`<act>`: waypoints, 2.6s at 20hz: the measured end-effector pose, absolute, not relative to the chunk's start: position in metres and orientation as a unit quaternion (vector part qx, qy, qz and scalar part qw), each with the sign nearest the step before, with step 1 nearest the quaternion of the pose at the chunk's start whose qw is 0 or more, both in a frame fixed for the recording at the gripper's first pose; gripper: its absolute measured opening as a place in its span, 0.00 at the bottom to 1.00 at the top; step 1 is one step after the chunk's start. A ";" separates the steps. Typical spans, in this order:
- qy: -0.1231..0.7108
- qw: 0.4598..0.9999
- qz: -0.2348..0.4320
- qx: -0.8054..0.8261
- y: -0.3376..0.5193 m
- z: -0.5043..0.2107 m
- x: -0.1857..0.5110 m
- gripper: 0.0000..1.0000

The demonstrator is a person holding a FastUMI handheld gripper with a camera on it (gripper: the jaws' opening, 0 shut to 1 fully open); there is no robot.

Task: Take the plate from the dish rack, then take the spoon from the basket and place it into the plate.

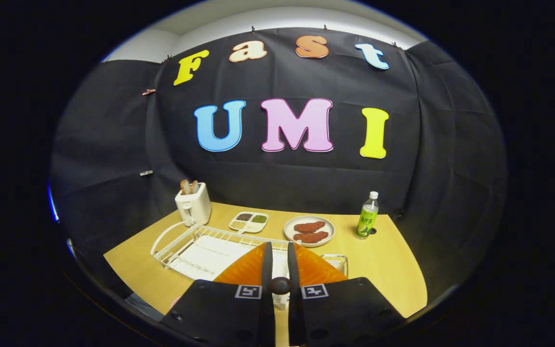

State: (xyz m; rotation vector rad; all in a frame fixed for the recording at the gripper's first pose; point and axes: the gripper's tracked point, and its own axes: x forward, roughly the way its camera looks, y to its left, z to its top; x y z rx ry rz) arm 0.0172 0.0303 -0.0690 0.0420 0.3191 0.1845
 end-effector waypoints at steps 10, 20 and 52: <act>0.223 0.957 0.175 0.059 0.155 -0.161 -0.029 0.15; 0.259 0.938 0.231 0.021 0.207 -0.228 -0.034 0.16; 0.067 0.998 -0.002 0.023 -0.003 0.014 -0.034 0.99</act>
